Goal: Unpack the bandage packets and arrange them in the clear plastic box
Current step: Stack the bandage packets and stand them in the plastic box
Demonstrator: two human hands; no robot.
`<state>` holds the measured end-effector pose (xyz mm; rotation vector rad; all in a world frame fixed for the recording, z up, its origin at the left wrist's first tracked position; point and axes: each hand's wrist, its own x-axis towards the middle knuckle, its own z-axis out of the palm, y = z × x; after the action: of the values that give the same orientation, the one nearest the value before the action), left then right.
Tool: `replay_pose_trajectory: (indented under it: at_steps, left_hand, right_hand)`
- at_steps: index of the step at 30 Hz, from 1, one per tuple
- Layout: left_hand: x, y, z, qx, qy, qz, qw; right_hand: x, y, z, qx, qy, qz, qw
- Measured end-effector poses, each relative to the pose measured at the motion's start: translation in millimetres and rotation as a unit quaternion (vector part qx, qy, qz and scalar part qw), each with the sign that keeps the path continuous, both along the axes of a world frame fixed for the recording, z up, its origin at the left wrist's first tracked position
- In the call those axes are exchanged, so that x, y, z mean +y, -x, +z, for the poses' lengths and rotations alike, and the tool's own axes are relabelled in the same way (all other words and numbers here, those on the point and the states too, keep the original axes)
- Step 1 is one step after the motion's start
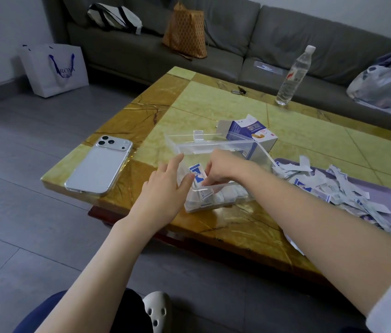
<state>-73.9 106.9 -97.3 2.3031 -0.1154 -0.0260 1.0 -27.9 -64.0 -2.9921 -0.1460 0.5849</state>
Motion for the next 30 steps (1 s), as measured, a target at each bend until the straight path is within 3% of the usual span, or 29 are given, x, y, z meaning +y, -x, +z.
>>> replay_pose_trajectory:
  at_steps: [9,16,20,25,27,30]
  left_hand:
    - [-0.5,-0.5,-1.0,0.014,0.004,-0.004,1.000]
    - [-1.0,-0.2,-2.0,0.014,0.001,0.001,1.000]
    - [-4.4,3.1,1.9,-0.006,-0.064,0.029,0.997]
    - [-21.9,9.3,10.0,-0.173,-0.166,0.067,0.968]
    - [-36.8,10.7,12.2,-0.255,-0.156,0.049,0.953]
    - [-68.8,13.9,14.1,-0.310,-0.127,0.001,0.942]
  right_hand:
    - [3.4,0.4,-3.4,-0.002,-0.074,-0.052,0.996]
    - [-3.2,2.0,-6.0,-0.048,-0.071,-0.026,0.996]
    - [-20.9,12.3,-6.2,-0.173,-0.122,-0.010,0.977]
    - [-57.5,47.2,-2.2,-0.443,-0.194,0.078,0.872]
    - [-79.2,56.5,-5.4,-0.494,-0.184,0.088,0.845]
    - [-119.2,70.6,-12.7,-0.498,-0.175,0.048,0.848]
